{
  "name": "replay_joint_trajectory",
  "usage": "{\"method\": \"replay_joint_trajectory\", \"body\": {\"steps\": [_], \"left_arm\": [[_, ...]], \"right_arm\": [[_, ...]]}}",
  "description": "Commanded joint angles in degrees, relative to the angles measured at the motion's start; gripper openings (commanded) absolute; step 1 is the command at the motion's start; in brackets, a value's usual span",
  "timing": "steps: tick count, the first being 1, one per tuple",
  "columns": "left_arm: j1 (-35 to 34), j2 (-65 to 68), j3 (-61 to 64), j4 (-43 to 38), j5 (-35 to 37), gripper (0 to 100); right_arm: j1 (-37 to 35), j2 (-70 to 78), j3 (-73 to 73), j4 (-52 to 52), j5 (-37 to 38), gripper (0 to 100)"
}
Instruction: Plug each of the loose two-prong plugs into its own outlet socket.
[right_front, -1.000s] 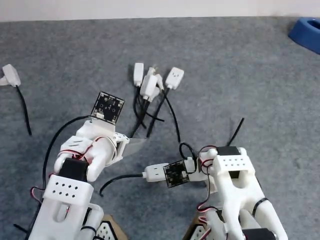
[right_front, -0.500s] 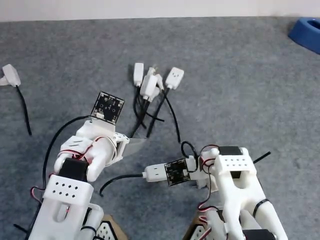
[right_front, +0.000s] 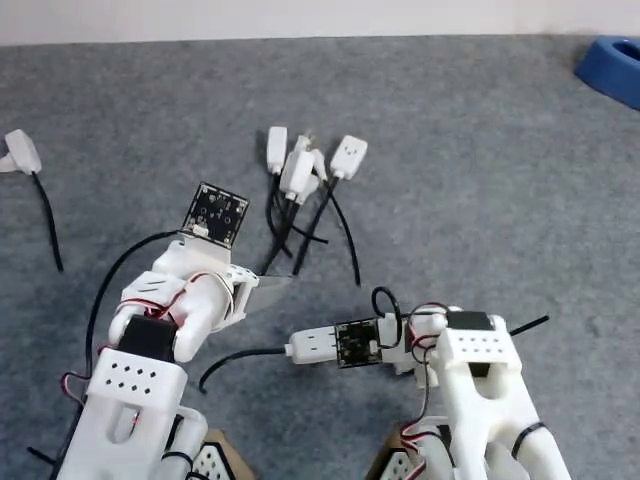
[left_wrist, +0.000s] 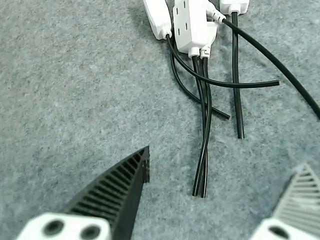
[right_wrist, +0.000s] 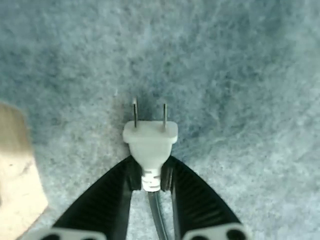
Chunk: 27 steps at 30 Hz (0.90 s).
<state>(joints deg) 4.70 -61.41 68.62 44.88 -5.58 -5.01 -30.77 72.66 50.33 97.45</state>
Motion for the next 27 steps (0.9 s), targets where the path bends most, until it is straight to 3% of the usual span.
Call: {"method": "replay_joint_trajectory", "body": {"steps": [1,8,17,22,27], "left_arm": [[-0.7,0.0,-0.4,-0.9,-0.5,41],[-0.6,0.0,-0.9,-0.8,-0.4,41],[-0.7,0.0,-7.8,7.2,-0.2,41],[-0.8,-0.5,-11.1,11.4,-0.2,41],[-0.7,-0.3,-21.8,22.5,-0.3,41]], "right_arm": [[1.8,0.5,0.9,-1.4,-1.8,2.9],[-2.7,0.4,0.3,-5.9,-23.6,0.7],[-15.3,0.4,-16.7,-2.3,-68.7,0.7],[-24.1,0.3,-32.8,9.9,-82.9,0.7],[-28.3,-2.8,-39.7,14.2,-87.8,0.7]]}}
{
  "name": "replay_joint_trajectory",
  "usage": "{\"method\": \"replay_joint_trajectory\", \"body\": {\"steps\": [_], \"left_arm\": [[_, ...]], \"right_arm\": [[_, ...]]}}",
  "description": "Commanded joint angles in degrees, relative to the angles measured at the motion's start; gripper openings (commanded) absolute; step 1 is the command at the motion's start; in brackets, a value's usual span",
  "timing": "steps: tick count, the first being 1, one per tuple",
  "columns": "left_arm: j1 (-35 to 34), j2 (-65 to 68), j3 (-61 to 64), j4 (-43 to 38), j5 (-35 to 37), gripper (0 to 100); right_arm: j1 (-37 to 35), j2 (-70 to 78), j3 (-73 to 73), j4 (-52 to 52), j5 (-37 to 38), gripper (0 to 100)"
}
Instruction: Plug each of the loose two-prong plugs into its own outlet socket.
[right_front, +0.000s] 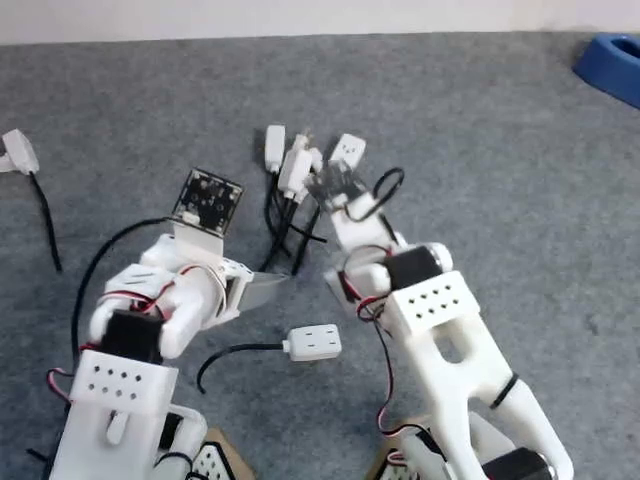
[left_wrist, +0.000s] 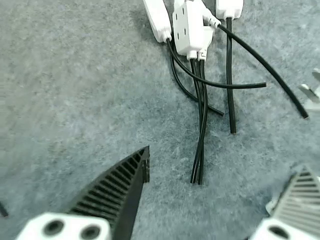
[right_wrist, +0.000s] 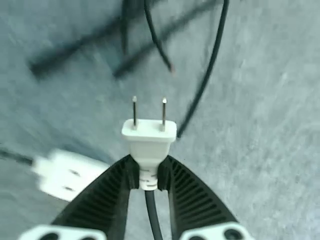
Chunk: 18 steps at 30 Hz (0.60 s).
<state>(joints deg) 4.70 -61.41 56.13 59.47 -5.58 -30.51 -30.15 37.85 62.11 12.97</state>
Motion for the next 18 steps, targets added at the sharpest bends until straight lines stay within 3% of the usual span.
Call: {"method": "replay_joint_trajectory", "body": {"steps": [1,6,10,18], "left_arm": [[-0.7,-0.1,-11.4,9.7,-0.4,41],[-0.7,0.0,-16.6,13.5,-0.4,41],[-0.5,0.0,-16.7,13.6,-0.4,41],[8.6,-0.5,-17.1,13.5,-0.3,41]], "right_arm": [[-3.8,-5.1,-4.9,2.8,-4.2,0.7],[-7.3,-17.9,-4.7,6.7,-7.6,0.7],[-7.3,-27.8,2.2,7.8,-5.4,0.7],[-8.3,-33.0,22.7,-7.1,-6.9,0.6]]}}
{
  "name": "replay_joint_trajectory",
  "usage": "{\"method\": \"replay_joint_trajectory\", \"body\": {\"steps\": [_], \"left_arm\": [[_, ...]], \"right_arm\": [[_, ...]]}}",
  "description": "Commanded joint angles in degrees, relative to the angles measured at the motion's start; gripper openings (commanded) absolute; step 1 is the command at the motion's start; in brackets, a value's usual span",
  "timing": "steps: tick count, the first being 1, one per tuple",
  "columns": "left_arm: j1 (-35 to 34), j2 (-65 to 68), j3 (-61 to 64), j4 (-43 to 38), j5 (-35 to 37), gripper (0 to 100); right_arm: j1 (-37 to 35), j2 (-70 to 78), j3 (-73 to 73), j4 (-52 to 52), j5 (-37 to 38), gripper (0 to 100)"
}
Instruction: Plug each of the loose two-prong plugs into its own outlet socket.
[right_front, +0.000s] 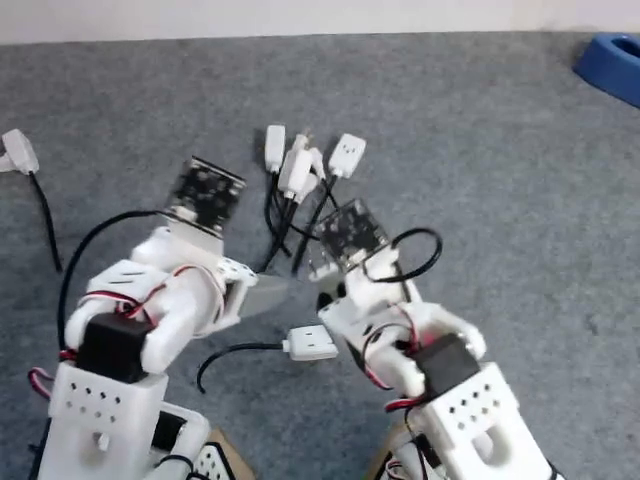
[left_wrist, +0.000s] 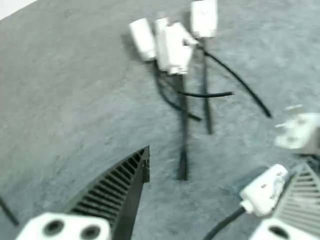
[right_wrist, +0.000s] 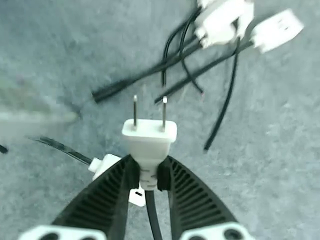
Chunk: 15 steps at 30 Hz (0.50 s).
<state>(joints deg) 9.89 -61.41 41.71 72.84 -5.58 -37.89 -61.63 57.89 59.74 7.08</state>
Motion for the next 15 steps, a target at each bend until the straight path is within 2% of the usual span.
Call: {"method": "replay_joint_trajectory", "body": {"steps": [1,8,15], "left_arm": [[3.4,-0.6,-2.7,-0.1,-0.4,41],[3.8,-0.4,-2.3,-0.1,-0.4,41],[3.4,-0.6,1.7,-0.2,-0.6,41]], "right_arm": [[-1.0,-1.5,2.7,-5.1,-1.1,0.6],[-1.5,-1.5,0.4,-5.2,-2.4,0.6],[-9.5,-2.0,0.5,-3.3,-2.3,0.6]]}}
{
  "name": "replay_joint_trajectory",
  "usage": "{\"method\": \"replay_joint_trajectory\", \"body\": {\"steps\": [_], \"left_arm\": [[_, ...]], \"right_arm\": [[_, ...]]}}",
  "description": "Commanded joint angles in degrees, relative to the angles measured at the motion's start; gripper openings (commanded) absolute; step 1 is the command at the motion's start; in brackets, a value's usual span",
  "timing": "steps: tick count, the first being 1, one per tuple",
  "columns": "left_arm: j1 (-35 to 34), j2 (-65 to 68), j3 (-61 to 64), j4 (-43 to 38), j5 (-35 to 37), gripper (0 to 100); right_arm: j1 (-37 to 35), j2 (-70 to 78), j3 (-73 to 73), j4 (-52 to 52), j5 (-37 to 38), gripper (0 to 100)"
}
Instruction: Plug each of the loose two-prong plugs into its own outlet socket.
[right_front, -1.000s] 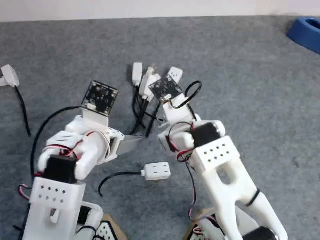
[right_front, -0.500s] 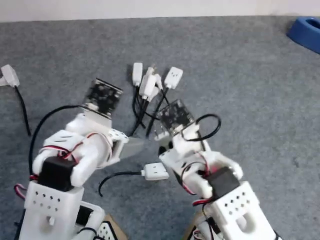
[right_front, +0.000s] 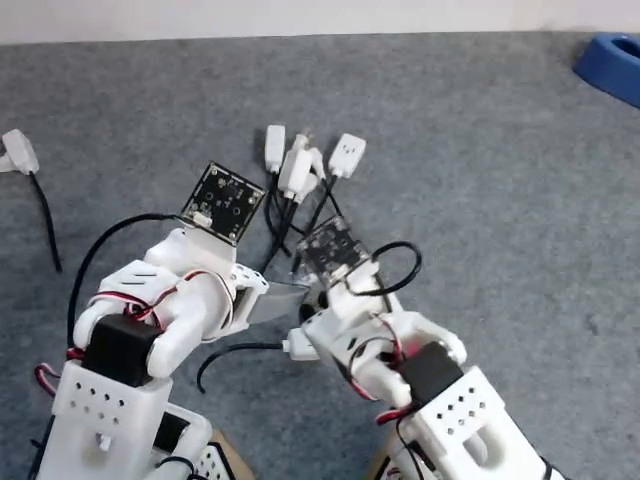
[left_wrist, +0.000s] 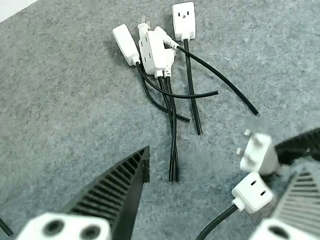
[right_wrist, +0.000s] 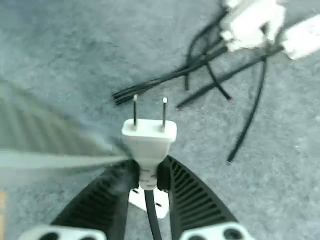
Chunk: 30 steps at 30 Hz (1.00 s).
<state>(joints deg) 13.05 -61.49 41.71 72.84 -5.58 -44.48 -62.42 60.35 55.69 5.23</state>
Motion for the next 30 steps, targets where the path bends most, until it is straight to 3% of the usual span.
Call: {"method": "replay_joint_trajectory", "body": {"steps": [1,6,12,30], "left_arm": [[-0.5,-0.5,3.0,-0.3,-0.6,41],[-5.1,-0.5,8.9,-7.8,-3.3,41],[-5.8,-0.5,12.4,-11.2,-3.4,41],[-5.9,0.0,13.2,-11.2,-3.4,41]], "right_arm": [[-3.6,-1.2,-2.2,1.2,-0.4,0.6],[-5.1,-1.2,-2.4,1.3,-0.4,0.6],[-4.9,-1.3,-3.3,3.5,1.1,0.6],[-2.8,-1.3,-17.5,14.7,4.4,0.6]]}}
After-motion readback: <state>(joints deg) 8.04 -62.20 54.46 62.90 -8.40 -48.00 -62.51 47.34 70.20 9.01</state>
